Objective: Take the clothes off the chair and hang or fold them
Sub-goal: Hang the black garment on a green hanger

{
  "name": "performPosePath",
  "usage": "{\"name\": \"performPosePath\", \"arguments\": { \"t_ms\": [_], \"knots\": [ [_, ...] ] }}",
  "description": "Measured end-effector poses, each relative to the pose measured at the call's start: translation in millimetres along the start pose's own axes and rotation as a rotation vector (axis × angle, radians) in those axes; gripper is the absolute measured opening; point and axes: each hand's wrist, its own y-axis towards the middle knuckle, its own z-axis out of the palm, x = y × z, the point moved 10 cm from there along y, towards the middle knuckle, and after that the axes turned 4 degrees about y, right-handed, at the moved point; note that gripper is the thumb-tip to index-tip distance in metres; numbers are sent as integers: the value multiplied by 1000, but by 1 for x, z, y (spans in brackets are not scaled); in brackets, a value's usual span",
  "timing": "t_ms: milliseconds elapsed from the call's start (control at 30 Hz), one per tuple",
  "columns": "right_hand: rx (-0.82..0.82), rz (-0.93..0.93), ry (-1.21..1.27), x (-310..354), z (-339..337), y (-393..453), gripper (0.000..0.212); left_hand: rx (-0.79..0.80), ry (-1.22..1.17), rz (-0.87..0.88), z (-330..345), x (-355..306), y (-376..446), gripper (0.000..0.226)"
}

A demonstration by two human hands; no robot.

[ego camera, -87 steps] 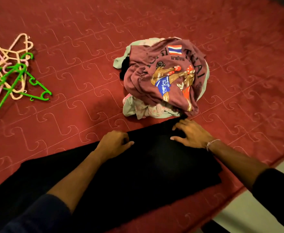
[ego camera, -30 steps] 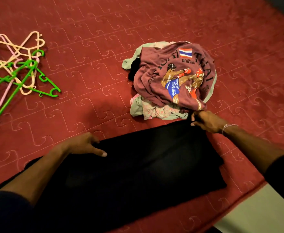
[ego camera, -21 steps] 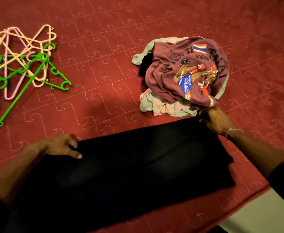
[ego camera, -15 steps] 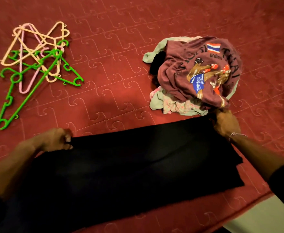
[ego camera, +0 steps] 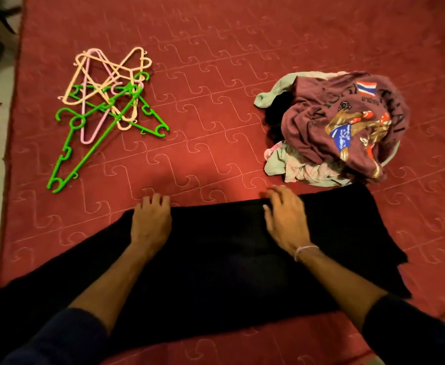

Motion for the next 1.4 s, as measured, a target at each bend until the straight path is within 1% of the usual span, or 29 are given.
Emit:
{"name": "performPosePath", "arguments": {
  "t_ms": [33,100,167,233,300,433,500,567,633,700,767,833,933,1000,1033,1067,1133,1200,1300,1400],
  "knots": [
    [33,-98,77,32,12,-2,37,12,0,11,5,-5,-5,17],
    [97,-277,155,93,38,-8,39,33,-12,0,11,-4,-13,17],
    [162,-390,190,144,64,-11,42,39,-25,-12,16,4,-20,18],
    [219,-433,227,184,86,-11,45,16,-37,-8,18,16,-27,22],
    [232,-448,254,215,97,-8,46,-1,-85,6,21,28,-35,27],
    [254,-420,283,265,110,5,51,-69,-175,20,23,51,-55,43],
    [251,-363,303,278,117,17,44,-77,-196,11,27,60,-61,48],
    [259,-328,284,290,125,29,34,-64,-215,-4,35,67,-66,47],
    [299,-321,227,300,133,37,27,-55,-247,-39,39,75,-71,45],
    [362,-308,192,308,142,43,25,-55,-281,-81,42,84,-77,46],
    [419,-270,207,312,150,49,23,-54,-295,-105,46,92,-84,47],
    [469,-161,320,310,154,57,18,-56,-287,-102,48,98,-89,49],
    [487,36,499,303,155,70,10,-58,-291,-114,56,106,-96,51],
    [504,98,584,301,155,78,9,-18,-308,-96,64,106,-100,61],
    [538,125,632,301,158,79,8,16,-315,-79,70,106,-102,67],
    [588,159,691,303,161,80,11,51,-331,-63,77,106,-104,73],
    [665,229,782,304,166,78,24,138,-364,-45,91,108,-107,81],
    [624,211,752,303,167,81,37,158,-350,-33,95,109,-111,87],
    [529,148,644,297,166,80,48,188,-328,-24,100,109,-116,91],
    [475,-57,426,306,156,67,47,213,-304,-28,107,112,-123,93]
  ]
}}
